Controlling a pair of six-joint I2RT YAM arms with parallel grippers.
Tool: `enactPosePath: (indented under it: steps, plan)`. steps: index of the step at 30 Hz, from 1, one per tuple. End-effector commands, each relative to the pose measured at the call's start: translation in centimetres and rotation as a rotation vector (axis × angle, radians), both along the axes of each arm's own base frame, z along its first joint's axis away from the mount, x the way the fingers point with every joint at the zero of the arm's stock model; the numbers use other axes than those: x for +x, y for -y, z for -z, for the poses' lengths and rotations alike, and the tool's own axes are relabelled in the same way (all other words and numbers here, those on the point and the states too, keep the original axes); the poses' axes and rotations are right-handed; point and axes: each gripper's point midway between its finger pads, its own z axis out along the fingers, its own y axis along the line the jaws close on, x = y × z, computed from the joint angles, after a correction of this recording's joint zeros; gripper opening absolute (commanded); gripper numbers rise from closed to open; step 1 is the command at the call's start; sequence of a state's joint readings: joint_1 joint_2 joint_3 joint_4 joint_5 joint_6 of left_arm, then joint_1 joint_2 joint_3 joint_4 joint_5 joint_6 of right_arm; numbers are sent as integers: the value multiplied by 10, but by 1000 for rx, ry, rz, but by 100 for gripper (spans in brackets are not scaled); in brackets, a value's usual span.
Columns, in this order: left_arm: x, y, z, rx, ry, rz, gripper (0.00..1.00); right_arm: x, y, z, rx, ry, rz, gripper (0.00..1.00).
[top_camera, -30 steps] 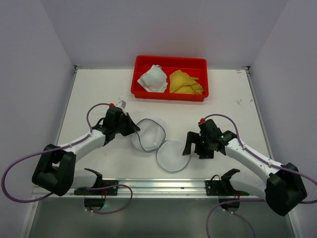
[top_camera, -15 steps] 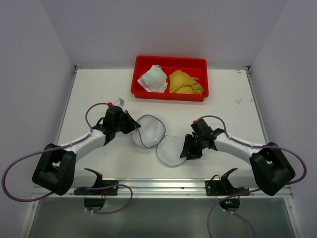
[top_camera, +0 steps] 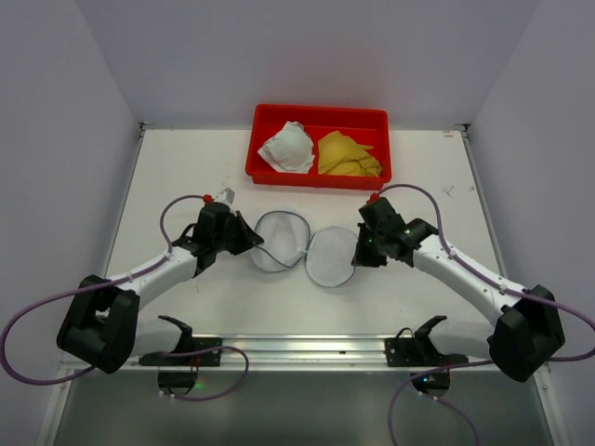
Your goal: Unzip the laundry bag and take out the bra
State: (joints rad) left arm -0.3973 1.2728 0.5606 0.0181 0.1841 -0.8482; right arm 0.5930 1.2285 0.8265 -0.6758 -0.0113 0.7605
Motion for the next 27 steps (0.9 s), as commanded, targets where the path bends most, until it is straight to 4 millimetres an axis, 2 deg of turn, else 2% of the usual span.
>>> enactPosePath:
  steps: [1, 2, 3, 5, 7, 10, 11, 13, 14, 15, 16, 18, 19, 21, 22, 25, 27]
  plan:
    - [-4, 9, -3, 15, 26, 42, 0, 14, 17, -48, -141, 121, -13, 0]
    - [-5, 13, -2, 14, 24, 48, 0, 16, 12, -50, -163, 121, -34, 0]
    - [-6, 18, -3, 10, 24, 59, 0, 23, 4, -67, -154, 151, -46, 0]
    - [-7, 28, -3, -5, 19, 72, 0, 29, -10, -81, -186, 172, -86, 0]
    - [-9, 32, 0, -14, 3, 65, 0, 31, -20, -87, -200, 175, -115, 0]
    - [-9, 33, 6, -23, -8, 45, 0, 39, -56, -100, -160, 193, -194, 0]
    - [-10, 33, 9, -27, -9, 44, 0, 41, -72, -112, -134, 219, -223, 0]
    - [-11, 33, 14, -31, -22, 37, 0, 45, -93, -106, -137, 199, -273, 1]
    - [-11, 31, 17, -28, -22, 30, 0, 46, -110, -117, -107, 223, -303, 1]
    - [-12, 30, 19, -28, -27, 22, 0, 46, -120, -118, -89, 214, -329, 1]
    - [-11, 28, 23, -20, -29, 13, 0, 47, -134, -108, -96, 199, -368, 1]
    - [-14, 26, 30, -16, -45, 6, 0, 47, -161, -118, -25, 207, -428, 1]
    - [-15, 26, 34, -18, -49, 4, 0, 46, -174, -112, -5, 192, -461, 1]
    - [-20, 24, 42, -20, -66, -6, 0, 50, -190, -113, 33, 213, -485, 0]
    - [-20, 23, 45, -23, -68, -11, 0, 48, -208, -111, 105, 210, -531, 0]
    - [-26, 19, 50, -11, -84, -18, 0, 52, -223, -101, 138, 212, -558, 0]
    - [-27, 16, 47, -1, -73, -15, 0, 55, -224, -85, 121, 211, -563, 0]
